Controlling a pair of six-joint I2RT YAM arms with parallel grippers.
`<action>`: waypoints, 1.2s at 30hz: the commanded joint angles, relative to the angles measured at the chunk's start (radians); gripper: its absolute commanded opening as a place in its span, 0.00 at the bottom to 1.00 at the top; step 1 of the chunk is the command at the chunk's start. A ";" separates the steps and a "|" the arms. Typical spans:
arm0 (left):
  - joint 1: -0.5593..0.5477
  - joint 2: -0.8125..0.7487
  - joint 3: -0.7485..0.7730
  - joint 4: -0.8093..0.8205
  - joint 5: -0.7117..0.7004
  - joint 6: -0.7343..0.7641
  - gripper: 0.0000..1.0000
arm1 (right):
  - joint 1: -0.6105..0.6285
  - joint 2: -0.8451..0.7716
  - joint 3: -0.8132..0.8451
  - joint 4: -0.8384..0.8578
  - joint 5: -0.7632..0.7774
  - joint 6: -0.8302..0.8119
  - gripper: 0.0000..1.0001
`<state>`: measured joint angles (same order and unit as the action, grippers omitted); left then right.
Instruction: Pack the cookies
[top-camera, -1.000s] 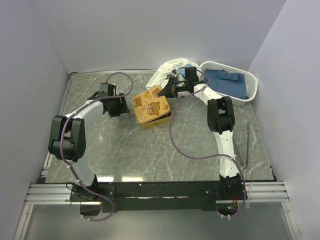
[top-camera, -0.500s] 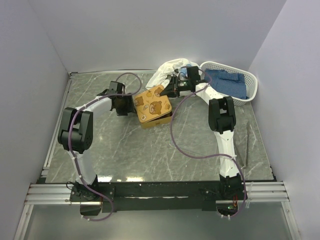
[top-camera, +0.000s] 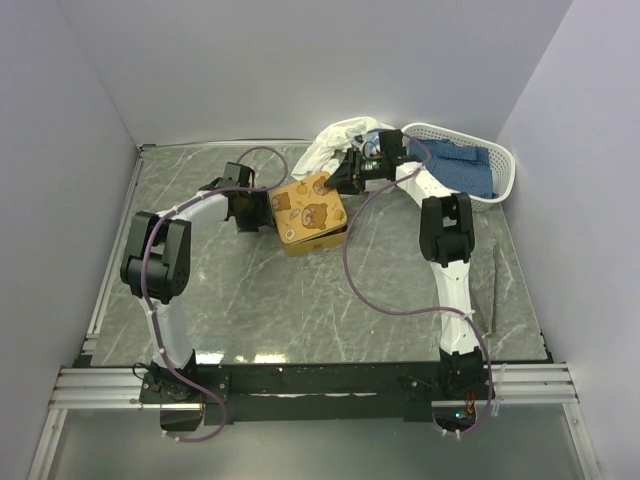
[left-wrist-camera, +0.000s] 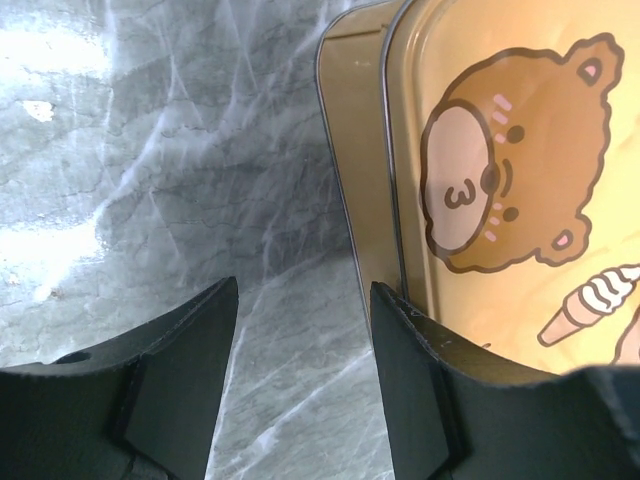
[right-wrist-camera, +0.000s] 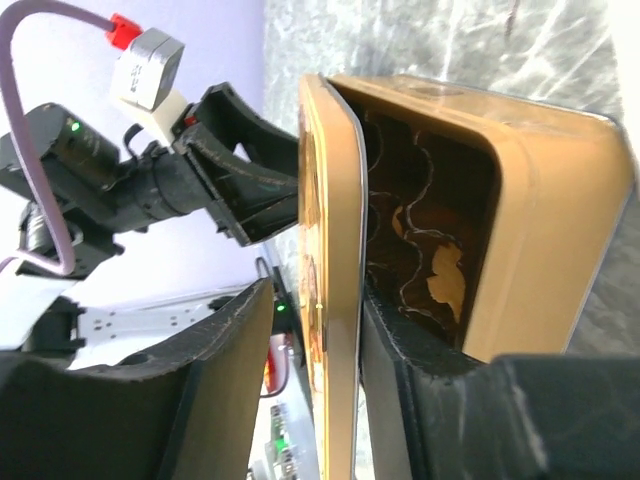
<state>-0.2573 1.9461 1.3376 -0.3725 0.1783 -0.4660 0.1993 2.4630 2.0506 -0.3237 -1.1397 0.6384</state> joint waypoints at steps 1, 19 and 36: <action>-0.013 0.002 0.051 0.006 -0.005 -0.013 0.61 | -0.026 -0.029 0.092 -0.112 0.081 -0.132 0.50; -0.023 0.013 0.080 -0.011 -0.008 -0.007 0.61 | -0.037 -0.144 0.086 -0.256 0.356 -0.365 0.53; 0.007 -0.150 -0.034 -0.011 -0.051 -0.003 0.61 | 0.123 -0.231 0.035 -0.278 0.451 -0.562 0.41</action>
<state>-0.2672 1.9003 1.3319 -0.3897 0.1356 -0.4656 0.2657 2.2398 2.0590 -0.5865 -0.7540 0.1474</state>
